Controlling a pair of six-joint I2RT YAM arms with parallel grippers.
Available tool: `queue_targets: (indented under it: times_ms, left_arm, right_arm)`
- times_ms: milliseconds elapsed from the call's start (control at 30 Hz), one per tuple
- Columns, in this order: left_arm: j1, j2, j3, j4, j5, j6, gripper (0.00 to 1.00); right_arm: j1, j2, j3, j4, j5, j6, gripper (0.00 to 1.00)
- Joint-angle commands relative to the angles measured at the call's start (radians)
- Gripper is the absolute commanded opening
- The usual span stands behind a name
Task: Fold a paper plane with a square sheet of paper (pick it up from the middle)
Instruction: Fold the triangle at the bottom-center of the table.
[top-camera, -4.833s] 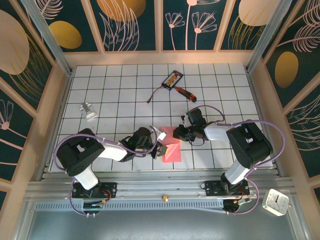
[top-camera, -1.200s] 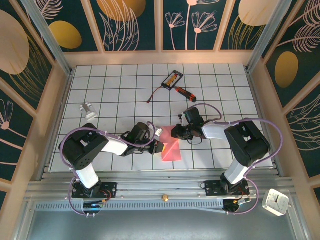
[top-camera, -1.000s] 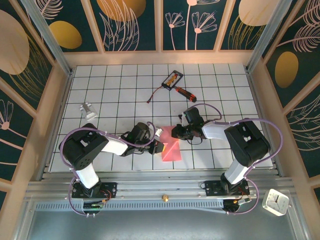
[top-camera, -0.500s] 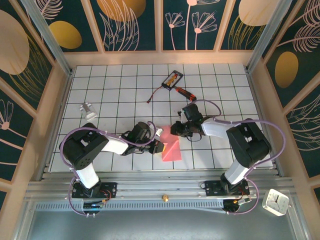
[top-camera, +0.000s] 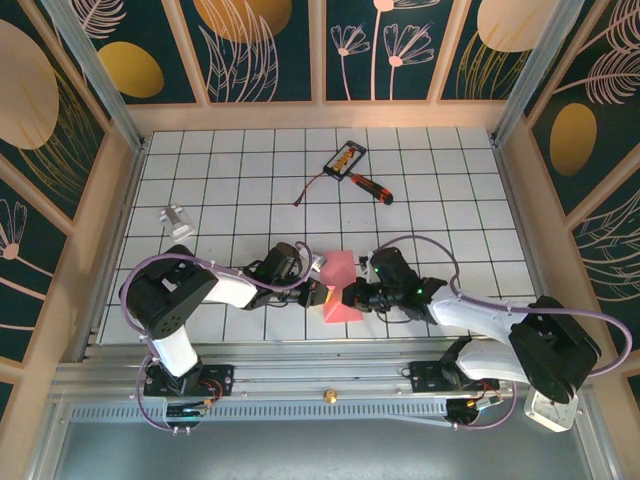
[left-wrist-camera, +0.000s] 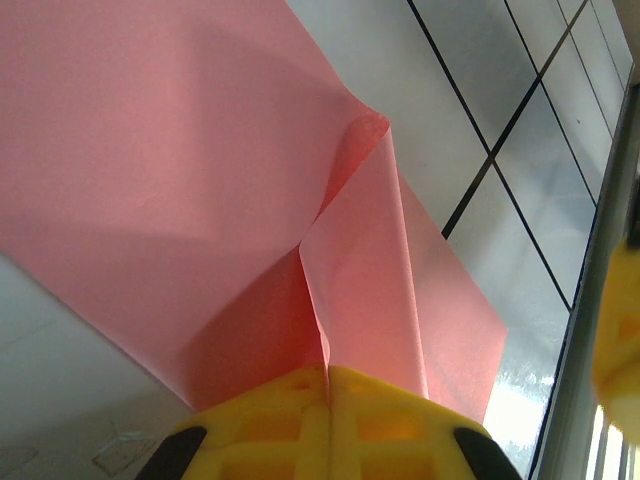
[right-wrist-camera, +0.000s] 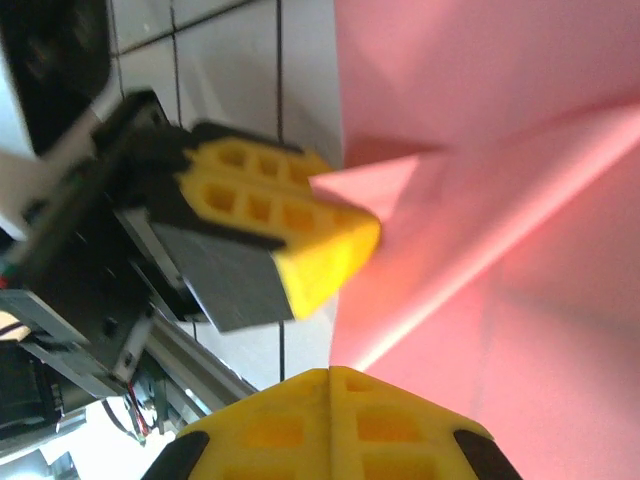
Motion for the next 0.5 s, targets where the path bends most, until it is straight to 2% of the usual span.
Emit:
queue_targets:
  times_ms: [0,200,467]
  left_arm:
    - [0.006,0.078,-0.005,-0.112,-0.077,0.001,0.00]
    - [0.006,0.088,0.004,-0.119,-0.072,-0.002,0.00]
    - [0.007,0.096,0.009,-0.133,-0.070,-0.003,0.00]
  right_arm:
    - [0.055,0.000,-0.028,0.121,0.051,0.118,0.00]
    - [0.127,0.093,-0.023,0.200,0.071,0.145,0.00]
    - [0.158,0.185,0.009,0.233,0.071,0.141,0.00]
